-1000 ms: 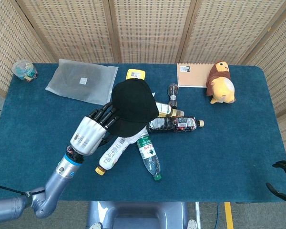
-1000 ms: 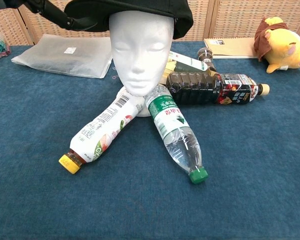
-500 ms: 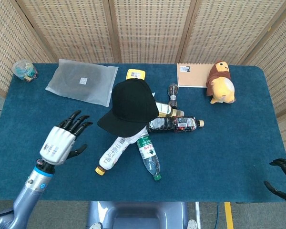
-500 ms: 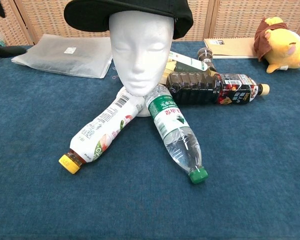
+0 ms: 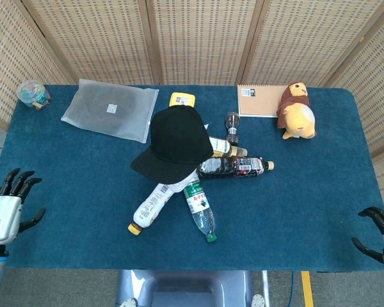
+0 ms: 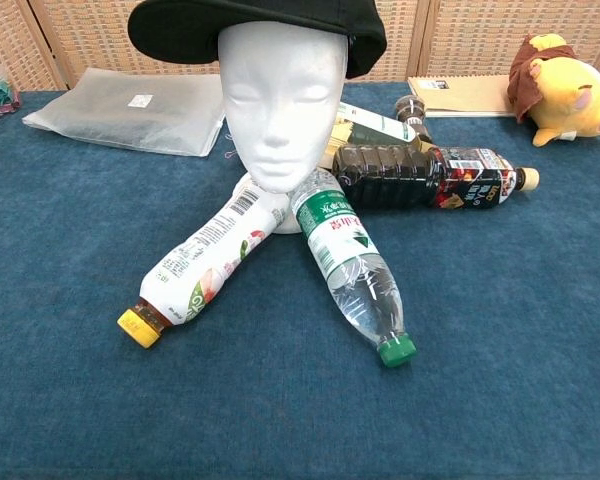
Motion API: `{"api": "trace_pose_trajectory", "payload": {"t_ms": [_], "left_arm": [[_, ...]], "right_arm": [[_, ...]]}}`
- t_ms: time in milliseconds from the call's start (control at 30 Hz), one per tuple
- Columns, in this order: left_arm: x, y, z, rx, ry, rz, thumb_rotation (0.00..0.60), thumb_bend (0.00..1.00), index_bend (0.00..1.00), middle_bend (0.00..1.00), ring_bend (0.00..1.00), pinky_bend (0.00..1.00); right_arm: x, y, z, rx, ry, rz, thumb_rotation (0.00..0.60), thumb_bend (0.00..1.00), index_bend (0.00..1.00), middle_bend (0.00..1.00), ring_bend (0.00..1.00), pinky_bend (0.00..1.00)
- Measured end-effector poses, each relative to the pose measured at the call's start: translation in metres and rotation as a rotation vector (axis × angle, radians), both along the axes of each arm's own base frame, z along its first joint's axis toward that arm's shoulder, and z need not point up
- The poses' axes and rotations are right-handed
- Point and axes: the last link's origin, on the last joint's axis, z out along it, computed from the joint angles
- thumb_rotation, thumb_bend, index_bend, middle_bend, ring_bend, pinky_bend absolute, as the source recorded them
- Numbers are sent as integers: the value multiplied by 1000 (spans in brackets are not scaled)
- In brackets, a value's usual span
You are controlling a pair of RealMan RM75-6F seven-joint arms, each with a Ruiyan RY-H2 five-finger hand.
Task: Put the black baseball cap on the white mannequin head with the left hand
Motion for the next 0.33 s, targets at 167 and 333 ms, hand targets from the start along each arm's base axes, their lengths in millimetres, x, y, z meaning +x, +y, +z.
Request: {"api": "trace_pose_trajectory", "payload": {"t_ms": [167,333], "left_arm": [[-18,-17,9,25,-2,68,600,204,283,193,94,372],[-23,-22,14,29,-6,94,600,204,286,193,97,372]], "right_arm": [[4,-3,0,7,14,1,600,173,368,337,349,301],[4,-3,0,15,12,4,600,173,369,337,349,301]]}}
